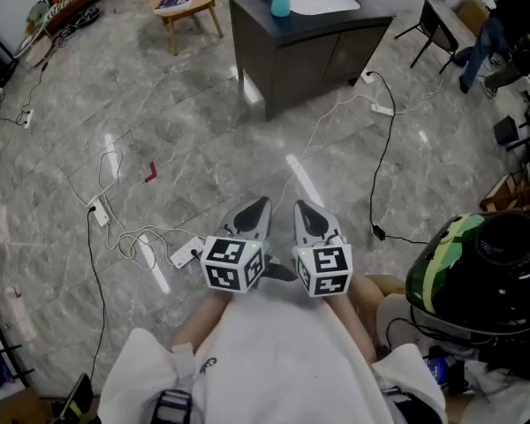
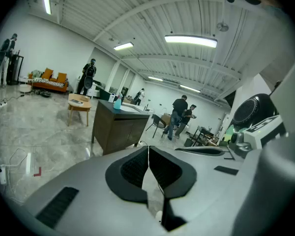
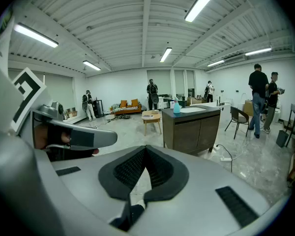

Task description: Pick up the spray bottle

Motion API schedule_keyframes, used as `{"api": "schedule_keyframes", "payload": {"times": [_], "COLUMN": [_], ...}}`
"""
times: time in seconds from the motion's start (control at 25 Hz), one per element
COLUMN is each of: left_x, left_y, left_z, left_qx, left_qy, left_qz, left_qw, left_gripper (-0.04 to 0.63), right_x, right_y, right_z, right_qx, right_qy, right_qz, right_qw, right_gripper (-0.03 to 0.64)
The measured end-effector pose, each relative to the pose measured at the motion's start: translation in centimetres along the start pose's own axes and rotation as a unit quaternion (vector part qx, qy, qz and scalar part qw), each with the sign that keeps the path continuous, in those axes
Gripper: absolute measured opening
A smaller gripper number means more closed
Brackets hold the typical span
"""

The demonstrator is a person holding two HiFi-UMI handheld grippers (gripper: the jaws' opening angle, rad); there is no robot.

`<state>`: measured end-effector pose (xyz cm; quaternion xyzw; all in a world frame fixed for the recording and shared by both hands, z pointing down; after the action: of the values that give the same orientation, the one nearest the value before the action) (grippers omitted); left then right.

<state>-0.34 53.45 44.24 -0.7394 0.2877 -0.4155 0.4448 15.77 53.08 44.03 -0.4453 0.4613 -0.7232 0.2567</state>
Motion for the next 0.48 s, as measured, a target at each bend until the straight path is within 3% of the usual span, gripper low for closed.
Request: {"api": "schedule_keyframes", "payload": {"times": [0.48], "left_x": [3.1], "left_y": [2.5], "left_z": [-2.2], "left_qx": [0.001], "left_qy": [-0.001], "left_qz": [-0.008], "left_qw": [1.0000], "left_gripper": [0.029], "right_x": [3.4], "right_y": [1.8], "right_z": [1.1], "right_qx": [0.023], "right_qy": [0.001], "right_qz": [-0.005], "right_qw": [1.000], "right_gripper": [0.025]}}
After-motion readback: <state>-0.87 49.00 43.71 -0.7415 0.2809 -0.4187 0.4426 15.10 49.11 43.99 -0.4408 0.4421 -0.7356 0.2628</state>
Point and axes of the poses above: the fingertips, and each gripper's own axes: x forward along the fingers, z to its right, y out of its top, the point moved 10 cm from there along -x, backward along the fingers, and after that the axes turned 8 degrees about x, right-handed, at the moved point
